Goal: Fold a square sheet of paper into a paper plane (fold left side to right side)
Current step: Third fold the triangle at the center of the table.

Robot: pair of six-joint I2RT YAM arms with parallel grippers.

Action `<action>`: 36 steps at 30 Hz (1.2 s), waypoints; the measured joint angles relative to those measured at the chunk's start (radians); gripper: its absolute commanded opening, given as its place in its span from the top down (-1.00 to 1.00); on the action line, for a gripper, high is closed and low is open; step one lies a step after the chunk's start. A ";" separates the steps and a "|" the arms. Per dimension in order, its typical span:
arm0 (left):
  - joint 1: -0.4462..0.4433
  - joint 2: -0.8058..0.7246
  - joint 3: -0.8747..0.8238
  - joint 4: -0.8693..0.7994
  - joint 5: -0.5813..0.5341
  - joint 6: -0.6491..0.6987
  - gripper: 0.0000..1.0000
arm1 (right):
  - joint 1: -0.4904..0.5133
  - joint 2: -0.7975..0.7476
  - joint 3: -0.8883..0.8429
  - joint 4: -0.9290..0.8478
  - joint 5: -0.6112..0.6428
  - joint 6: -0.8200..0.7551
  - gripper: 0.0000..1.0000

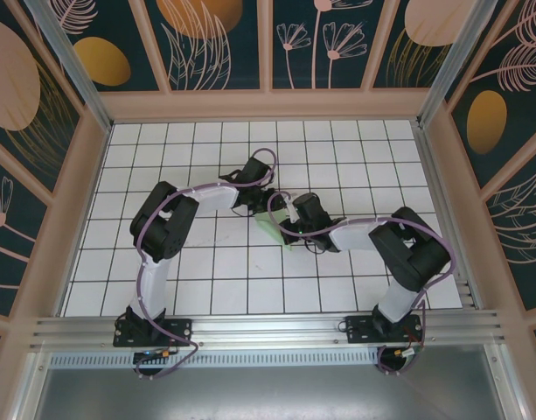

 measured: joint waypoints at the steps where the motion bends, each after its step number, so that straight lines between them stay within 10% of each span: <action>1: 0.000 0.000 0.000 0.000 0.000 0.000 0.41 | 0.000 0.003 0.001 -0.002 0.000 0.000 1.00; 36: -0.003 0.000 0.005 0.000 -0.002 0.000 0.28 | -0.001 0.026 0.049 -0.070 -0.001 0.030 1.00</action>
